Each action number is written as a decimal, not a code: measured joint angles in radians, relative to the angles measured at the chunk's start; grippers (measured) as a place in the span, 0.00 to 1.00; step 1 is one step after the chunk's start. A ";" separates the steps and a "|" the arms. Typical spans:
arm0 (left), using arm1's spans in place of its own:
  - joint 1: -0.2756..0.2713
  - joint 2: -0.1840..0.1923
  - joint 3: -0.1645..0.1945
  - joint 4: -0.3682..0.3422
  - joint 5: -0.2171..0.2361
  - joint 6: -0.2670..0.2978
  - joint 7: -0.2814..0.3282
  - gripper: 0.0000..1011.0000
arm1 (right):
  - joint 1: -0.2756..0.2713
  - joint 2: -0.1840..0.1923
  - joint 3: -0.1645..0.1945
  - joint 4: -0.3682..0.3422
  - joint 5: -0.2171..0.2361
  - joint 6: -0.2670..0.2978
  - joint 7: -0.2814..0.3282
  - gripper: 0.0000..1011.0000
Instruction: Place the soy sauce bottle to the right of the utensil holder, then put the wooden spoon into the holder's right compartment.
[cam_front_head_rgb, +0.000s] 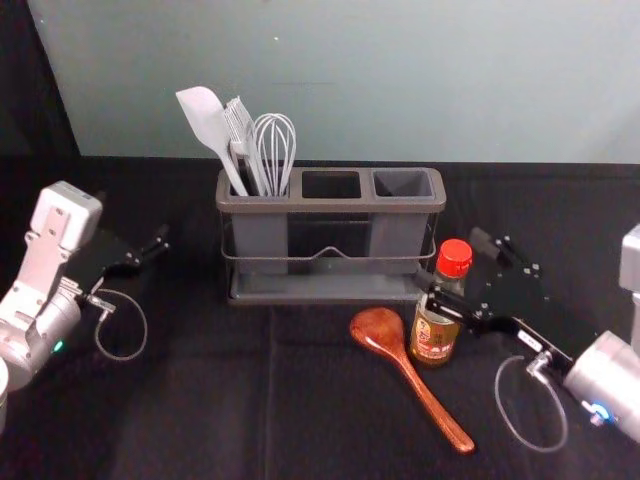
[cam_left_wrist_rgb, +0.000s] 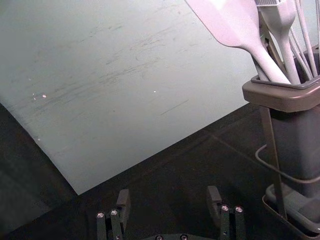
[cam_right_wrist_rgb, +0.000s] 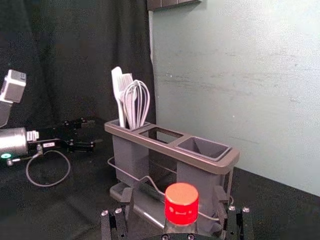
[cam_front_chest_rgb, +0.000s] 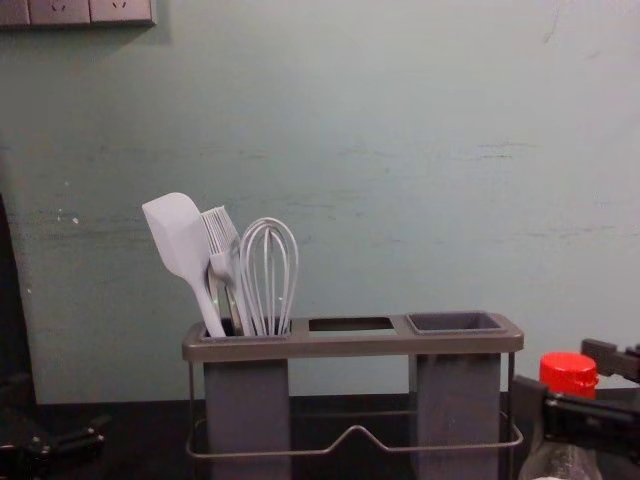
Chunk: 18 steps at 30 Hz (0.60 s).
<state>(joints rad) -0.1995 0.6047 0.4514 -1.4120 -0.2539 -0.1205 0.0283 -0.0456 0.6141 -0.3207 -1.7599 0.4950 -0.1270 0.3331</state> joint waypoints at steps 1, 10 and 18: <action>0.000 0.000 0.000 0.000 0.000 0.000 0.000 0.99 | 0.010 -0.009 -0.002 0.005 -0.006 0.009 0.000 0.99; 0.000 0.000 0.000 0.000 0.000 0.000 0.000 0.99 | 0.053 -0.054 -0.002 0.038 -0.035 0.048 0.004 0.99; 0.000 0.000 0.000 0.000 0.000 0.000 0.000 0.99 | 0.068 -0.082 0.007 0.061 -0.049 0.064 0.014 0.99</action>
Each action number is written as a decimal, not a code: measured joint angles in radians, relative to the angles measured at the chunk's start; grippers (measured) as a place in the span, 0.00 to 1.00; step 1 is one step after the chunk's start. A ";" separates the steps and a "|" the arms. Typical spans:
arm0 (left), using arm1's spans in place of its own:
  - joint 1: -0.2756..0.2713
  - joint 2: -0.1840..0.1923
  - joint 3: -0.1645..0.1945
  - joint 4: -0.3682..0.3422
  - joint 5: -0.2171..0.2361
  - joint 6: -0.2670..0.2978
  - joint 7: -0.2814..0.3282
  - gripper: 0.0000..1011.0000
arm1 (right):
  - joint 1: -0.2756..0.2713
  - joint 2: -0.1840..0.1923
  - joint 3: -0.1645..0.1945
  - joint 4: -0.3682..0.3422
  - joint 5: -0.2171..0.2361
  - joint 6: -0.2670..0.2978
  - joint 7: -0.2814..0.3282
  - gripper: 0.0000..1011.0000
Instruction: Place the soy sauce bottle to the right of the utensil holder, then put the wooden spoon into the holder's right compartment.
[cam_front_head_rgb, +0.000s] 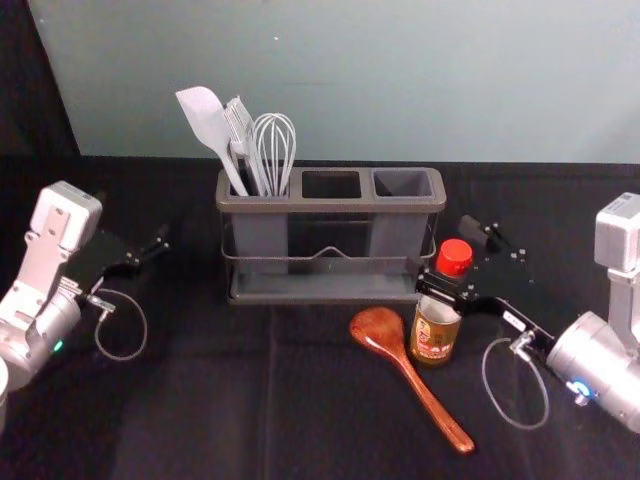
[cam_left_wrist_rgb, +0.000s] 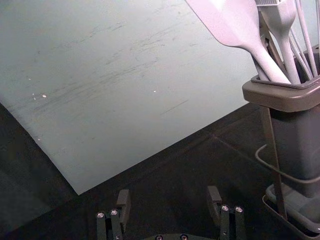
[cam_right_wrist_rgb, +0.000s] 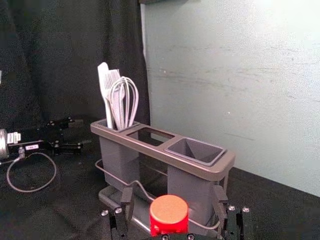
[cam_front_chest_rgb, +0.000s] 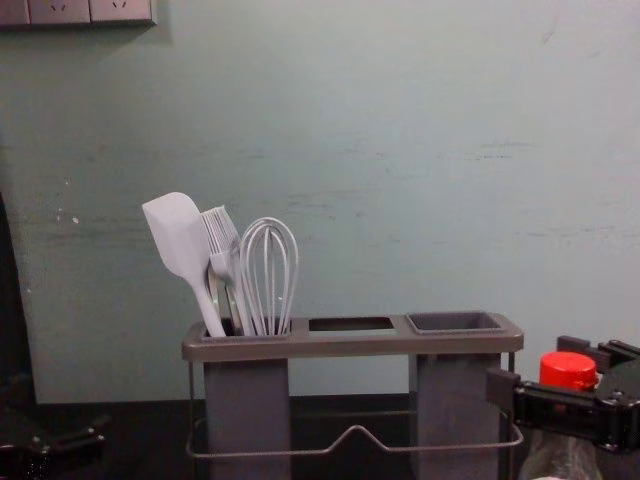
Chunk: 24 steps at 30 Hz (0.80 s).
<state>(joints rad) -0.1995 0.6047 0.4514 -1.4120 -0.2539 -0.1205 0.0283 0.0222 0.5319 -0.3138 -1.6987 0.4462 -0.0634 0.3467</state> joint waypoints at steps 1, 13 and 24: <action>0.000 0.000 0.000 0.000 0.000 0.000 0.000 0.99 | 0.001 -0.003 0.001 0.001 -0.001 0.001 0.001 0.99; 0.000 0.000 0.000 0.000 0.000 0.000 0.000 0.99 | -0.004 -0.034 0.026 0.008 -0.017 0.019 0.018 0.68; 0.000 0.000 0.000 0.000 0.000 0.000 0.000 0.99 | -0.053 -0.037 0.063 -0.040 -0.027 0.028 0.023 0.37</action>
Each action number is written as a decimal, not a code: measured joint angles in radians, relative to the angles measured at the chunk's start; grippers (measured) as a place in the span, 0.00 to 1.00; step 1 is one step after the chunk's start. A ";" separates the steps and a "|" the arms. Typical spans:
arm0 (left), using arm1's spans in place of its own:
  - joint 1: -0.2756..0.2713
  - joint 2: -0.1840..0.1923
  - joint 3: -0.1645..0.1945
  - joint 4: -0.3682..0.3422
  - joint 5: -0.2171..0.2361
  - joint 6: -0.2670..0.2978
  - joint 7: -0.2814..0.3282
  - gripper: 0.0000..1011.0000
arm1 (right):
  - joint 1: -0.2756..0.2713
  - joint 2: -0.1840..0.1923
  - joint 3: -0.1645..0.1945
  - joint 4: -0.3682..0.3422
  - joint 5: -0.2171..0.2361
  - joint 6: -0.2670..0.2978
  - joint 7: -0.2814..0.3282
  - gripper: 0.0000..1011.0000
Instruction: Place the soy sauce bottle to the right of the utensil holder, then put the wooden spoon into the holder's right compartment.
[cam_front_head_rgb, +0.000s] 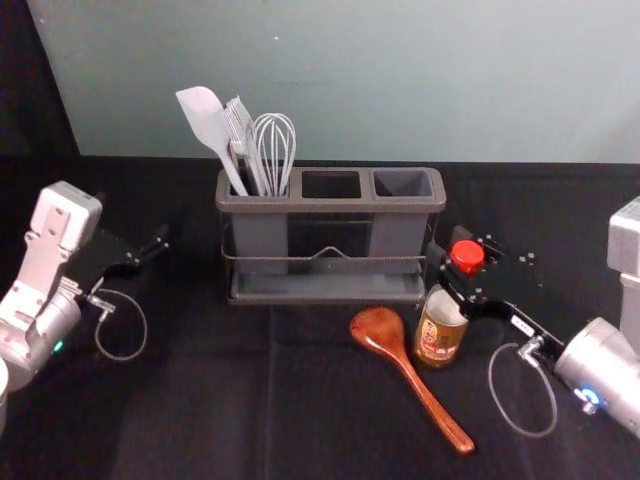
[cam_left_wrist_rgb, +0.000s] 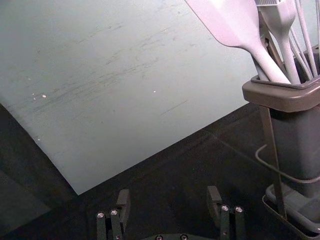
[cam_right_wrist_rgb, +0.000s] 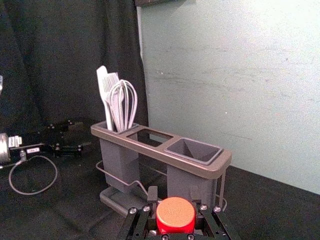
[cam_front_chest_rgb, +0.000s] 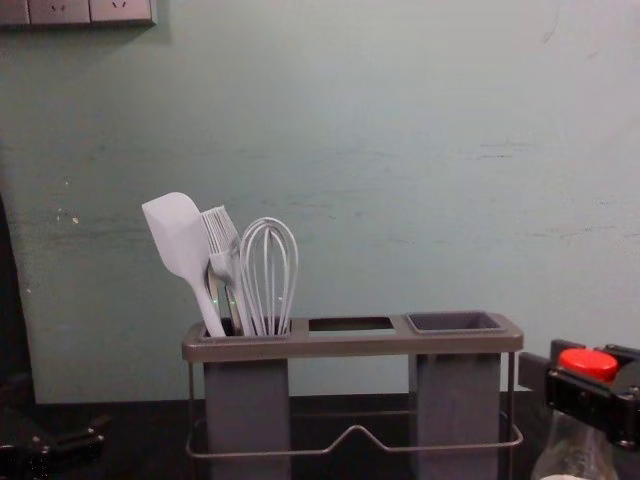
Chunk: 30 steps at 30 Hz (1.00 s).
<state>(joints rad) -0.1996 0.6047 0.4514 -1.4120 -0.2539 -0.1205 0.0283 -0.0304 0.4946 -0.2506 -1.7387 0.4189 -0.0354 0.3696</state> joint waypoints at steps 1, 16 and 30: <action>0.000 0.000 0.000 0.000 0.000 0.000 0.000 0.99 | -0.011 0.002 0.007 -0.013 -0.001 0.002 0.000 0.37; 0.000 0.000 0.000 0.000 0.000 0.000 0.000 0.99 | -0.088 0.048 0.083 -0.147 -0.005 0.041 -0.013 0.37; 0.000 0.000 0.000 0.000 0.000 0.000 0.000 0.99 | -0.028 0.096 0.136 -0.083 0.027 0.041 0.054 0.37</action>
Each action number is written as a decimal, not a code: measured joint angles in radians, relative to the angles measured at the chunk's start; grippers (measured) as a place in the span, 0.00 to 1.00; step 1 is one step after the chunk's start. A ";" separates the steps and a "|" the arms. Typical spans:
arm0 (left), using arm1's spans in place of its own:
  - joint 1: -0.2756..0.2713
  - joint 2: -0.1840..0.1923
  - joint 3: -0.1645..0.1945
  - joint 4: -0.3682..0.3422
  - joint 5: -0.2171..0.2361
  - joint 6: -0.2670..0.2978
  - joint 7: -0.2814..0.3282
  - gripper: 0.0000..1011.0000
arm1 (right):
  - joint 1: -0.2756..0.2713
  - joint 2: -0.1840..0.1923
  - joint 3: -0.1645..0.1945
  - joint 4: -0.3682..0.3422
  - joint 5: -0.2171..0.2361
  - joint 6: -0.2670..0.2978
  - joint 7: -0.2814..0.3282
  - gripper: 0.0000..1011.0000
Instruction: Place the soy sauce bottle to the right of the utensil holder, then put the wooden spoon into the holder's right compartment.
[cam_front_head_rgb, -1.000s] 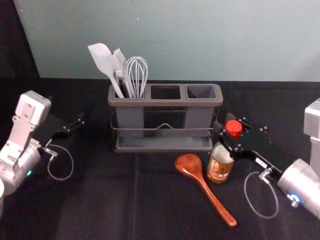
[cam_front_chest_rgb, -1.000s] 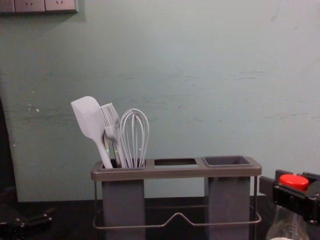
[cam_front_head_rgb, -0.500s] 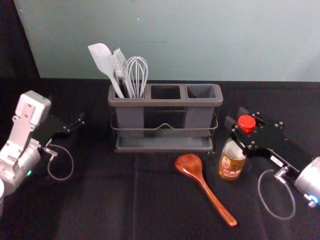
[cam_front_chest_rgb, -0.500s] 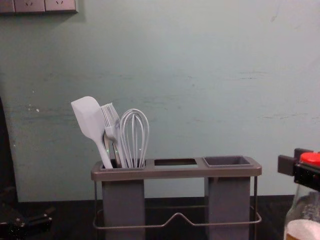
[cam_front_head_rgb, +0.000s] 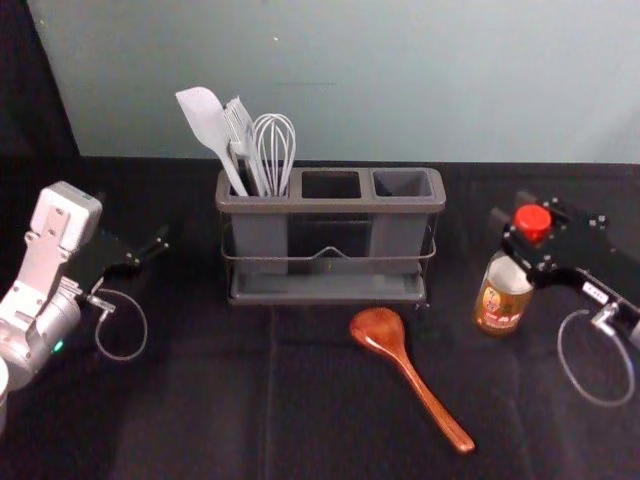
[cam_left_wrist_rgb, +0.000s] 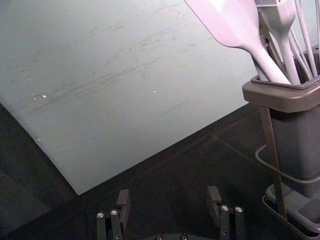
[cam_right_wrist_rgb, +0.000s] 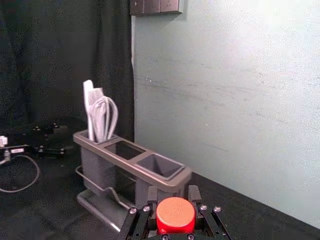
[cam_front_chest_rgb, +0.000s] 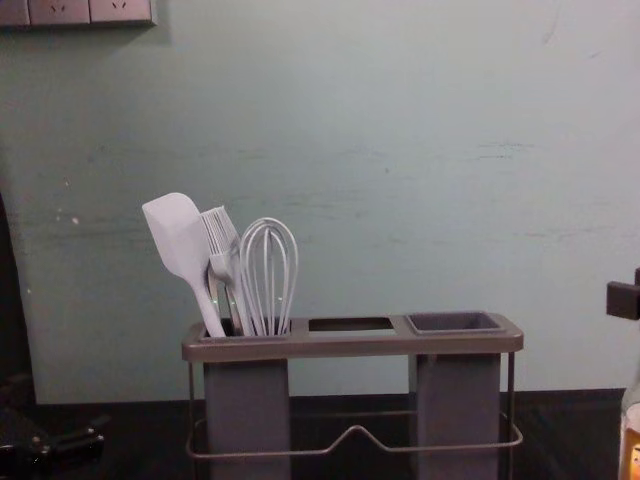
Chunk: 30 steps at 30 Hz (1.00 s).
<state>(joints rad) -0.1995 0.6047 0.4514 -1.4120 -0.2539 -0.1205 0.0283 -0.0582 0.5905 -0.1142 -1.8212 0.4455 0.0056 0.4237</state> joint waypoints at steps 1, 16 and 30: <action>0.000 0.000 0.000 0.000 0.000 0.000 0.000 0.99 | 0.000 0.000 0.000 0.000 0.000 0.000 0.000 0.37; 0.000 0.000 0.000 0.000 0.000 0.000 0.000 0.99 | 0.253 -0.019 -0.100 0.274 0.047 -0.042 0.128 0.37; 0.000 0.000 0.000 0.000 0.000 0.000 0.000 0.99 | 0.370 -0.080 -0.174 0.410 0.033 -0.056 0.125 0.37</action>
<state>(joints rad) -0.1995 0.6047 0.4514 -1.4120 -0.2539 -0.1206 0.0283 0.3119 0.5108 -0.2881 -1.4115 0.4781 -0.0504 0.5489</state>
